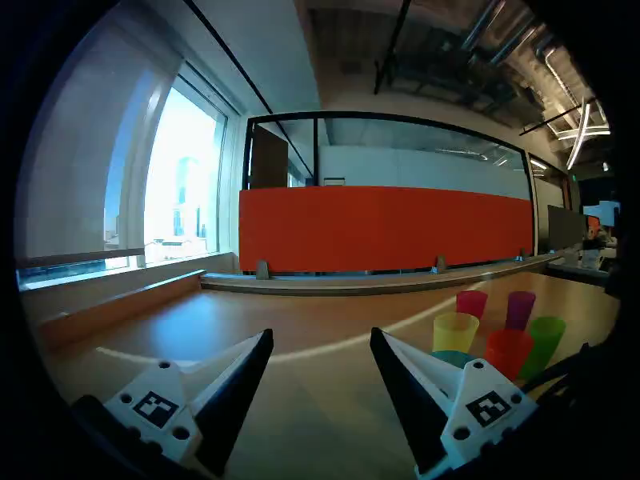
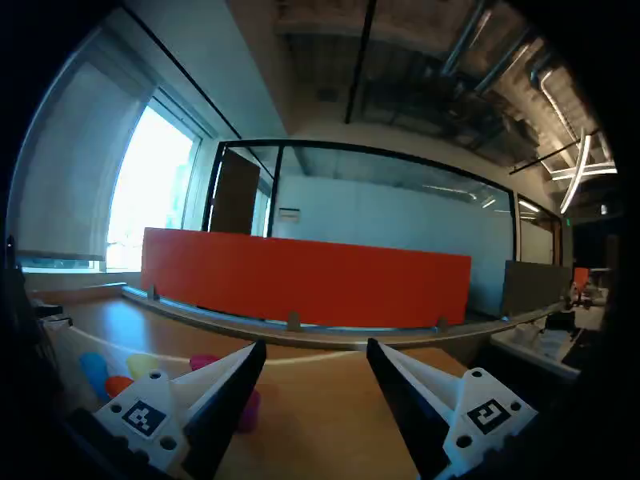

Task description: Pour water

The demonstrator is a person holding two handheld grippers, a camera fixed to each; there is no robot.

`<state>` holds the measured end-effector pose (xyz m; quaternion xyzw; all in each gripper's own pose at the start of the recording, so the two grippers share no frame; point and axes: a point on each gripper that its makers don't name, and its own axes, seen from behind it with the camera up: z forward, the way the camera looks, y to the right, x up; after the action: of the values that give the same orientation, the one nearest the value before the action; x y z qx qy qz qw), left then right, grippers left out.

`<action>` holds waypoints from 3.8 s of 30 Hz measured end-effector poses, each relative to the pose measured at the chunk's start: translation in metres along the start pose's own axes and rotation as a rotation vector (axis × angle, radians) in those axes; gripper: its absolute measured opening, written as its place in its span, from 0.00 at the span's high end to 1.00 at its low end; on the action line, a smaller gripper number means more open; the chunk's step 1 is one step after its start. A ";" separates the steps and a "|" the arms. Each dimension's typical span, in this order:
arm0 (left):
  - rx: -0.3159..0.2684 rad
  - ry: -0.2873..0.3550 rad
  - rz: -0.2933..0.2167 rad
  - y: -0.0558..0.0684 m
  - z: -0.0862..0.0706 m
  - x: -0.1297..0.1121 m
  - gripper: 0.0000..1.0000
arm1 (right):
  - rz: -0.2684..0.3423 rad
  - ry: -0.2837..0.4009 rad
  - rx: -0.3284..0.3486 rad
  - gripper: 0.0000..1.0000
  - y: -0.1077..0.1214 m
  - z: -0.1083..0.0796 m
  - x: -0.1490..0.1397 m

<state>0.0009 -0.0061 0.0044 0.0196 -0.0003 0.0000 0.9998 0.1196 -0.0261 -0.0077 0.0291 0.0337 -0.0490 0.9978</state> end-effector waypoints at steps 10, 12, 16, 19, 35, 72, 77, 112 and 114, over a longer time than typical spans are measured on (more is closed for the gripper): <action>0.000 0.000 0.000 0.000 -0.001 0.000 0.10 | -0.006 0.044 -0.018 0.03 0.005 0.000 -0.004; 0.000 0.000 0.000 0.000 -0.001 0.000 0.10 | -0.015 0.048 -0.018 0.03 0.005 -0.001 -0.006; 0.000 0.000 0.000 0.000 -0.001 0.000 0.10 | -0.016 0.038 -0.014 0.03 0.004 -0.001 -0.015; 0.000 0.000 0.000 0.000 -0.001 0.000 0.10 | -0.012 0.030 -0.007 0.03 0.003 -0.001 -0.022; 0.000 0.000 0.000 0.000 -0.001 0.000 0.10 | 0.061 0.000 -0.009 0.02 0.002 0.007 -0.063; 0.000 0.000 0.000 0.000 -0.001 -0.001 0.10 | 0.105 -0.061 -0.028 0.02 0.007 0.002 -0.120; 0.000 0.000 0.000 0.000 -0.001 -0.001 0.10 | 0.103 -0.067 -0.029 0.02 0.007 0.001 -0.120; 0.000 0.000 0.000 -0.001 -0.001 0.000 0.10 | 0.099 -0.066 -0.024 0.01 0.005 -0.002 -0.121; 0.000 0.000 0.000 -0.001 -0.001 0.000 0.10 | 0.099 -0.067 -0.024 0.01 0.005 -0.002 -0.120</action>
<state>0.0008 -0.0068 0.0035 0.0197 -0.0003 0.0001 0.9998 0.0003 -0.0097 -0.0007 0.0172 -0.0004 -0.0002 0.9999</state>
